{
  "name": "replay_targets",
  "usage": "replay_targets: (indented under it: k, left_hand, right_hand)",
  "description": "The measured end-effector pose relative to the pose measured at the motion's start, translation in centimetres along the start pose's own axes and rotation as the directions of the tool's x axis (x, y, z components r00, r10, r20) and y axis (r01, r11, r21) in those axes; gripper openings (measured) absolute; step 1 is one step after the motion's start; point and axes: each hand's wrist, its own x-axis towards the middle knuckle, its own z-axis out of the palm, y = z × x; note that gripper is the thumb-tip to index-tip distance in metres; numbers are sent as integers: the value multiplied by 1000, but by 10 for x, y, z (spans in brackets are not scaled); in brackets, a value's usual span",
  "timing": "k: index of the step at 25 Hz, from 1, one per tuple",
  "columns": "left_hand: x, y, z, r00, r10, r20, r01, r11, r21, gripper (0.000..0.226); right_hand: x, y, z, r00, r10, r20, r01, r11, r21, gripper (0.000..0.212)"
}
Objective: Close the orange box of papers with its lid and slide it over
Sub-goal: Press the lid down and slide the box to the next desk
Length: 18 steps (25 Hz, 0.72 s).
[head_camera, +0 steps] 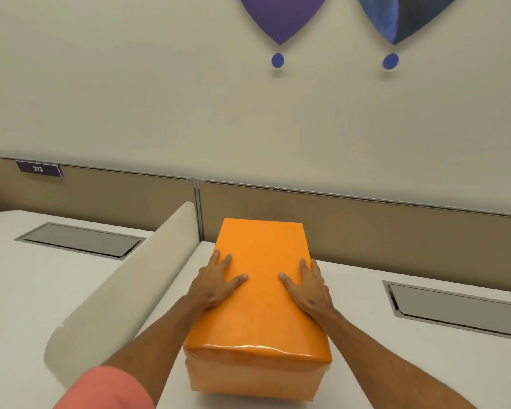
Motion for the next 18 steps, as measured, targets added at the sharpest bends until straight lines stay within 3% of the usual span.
replay_targets:
  k: [18]
  left_hand:
    - [100, -101, -41, 992, 68, 107, -77, 994, 77, 87]
  right_hand:
    - [70, -82, 86, 995, 92, -27, -92, 996, -7, 89]
